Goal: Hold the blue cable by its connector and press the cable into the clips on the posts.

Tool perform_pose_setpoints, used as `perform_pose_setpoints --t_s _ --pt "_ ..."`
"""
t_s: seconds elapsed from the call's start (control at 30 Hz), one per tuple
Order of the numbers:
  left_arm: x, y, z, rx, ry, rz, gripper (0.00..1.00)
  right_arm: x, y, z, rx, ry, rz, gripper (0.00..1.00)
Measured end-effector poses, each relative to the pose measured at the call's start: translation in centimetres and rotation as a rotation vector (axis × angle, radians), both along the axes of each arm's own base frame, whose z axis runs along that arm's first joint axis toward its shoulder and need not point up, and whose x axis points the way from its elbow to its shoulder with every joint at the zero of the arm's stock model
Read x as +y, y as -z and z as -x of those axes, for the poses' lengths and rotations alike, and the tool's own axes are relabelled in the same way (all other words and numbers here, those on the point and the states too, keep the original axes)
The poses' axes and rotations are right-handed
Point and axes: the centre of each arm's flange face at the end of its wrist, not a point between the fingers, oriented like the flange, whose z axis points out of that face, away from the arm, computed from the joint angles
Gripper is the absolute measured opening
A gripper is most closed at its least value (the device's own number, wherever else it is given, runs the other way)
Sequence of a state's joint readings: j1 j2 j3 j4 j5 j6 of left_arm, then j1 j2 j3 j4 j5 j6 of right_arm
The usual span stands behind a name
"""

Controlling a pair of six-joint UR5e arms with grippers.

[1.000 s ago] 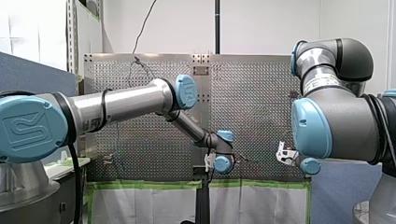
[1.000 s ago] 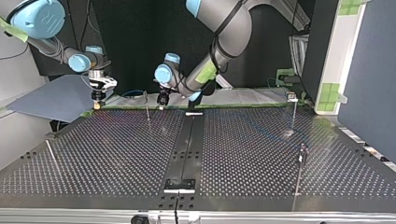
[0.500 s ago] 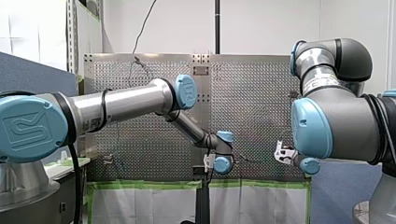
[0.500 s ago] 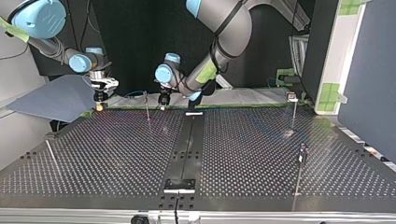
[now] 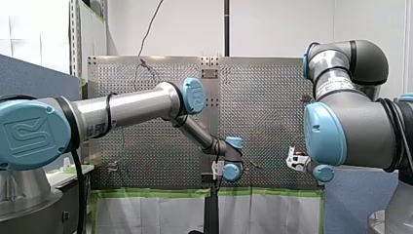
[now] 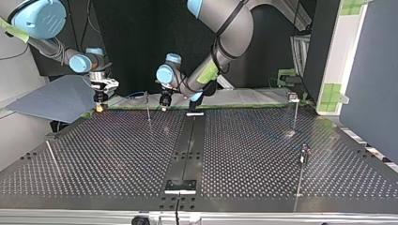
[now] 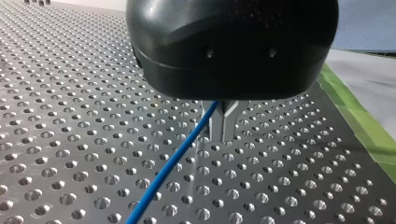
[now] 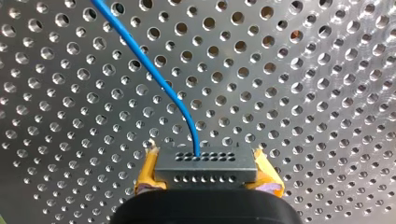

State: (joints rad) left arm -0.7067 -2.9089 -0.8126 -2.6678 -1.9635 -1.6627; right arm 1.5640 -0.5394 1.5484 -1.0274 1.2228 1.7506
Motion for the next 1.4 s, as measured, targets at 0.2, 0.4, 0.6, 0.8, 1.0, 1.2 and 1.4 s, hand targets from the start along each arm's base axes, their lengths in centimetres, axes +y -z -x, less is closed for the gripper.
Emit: perform_pose_setpoints --t_s 0.2,0.4,0.6,0.8,1.0,1.2,1.4 --pt "0.0 0.0 0.1 0.000 -0.005 -0.002 0.00 0.0 0.0 0.0 0.000 0.000 0.001 0.00" --pt "0.2 0.4 0.3 0.007 -0.007 -0.010 0.00 0.0 0.0 -0.1 0.000 -0.002 -0.001 0.00" --pt "0.8 1.4 1.0 0.020 -0.006 -0.029 0.75 0.1 0.0 -0.2 0.002 -0.003 -0.004 0.00" --pt "1.4 2.8 2.1 0.038 0.000 -0.065 1.00 0.2 0.1 -0.3 0.006 -0.004 -0.007 0.00" --pt "1.3 1.7 2.5 0.037 0.007 -0.064 1.00 0.4 0.2 -0.5 0.027 -0.007 -0.016 0.00" --pt "0.6 -0.9 3.1 0.016 0.046 -0.040 1.00 0.8 0.5 -0.9 0.054 -0.014 -0.032 0.00" --pt "0.5 -2.6 3.9 0.010 0.096 -0.041 1.00 1.2 0.7 -1.3 0.073 -0.021 -0.047 0.00"
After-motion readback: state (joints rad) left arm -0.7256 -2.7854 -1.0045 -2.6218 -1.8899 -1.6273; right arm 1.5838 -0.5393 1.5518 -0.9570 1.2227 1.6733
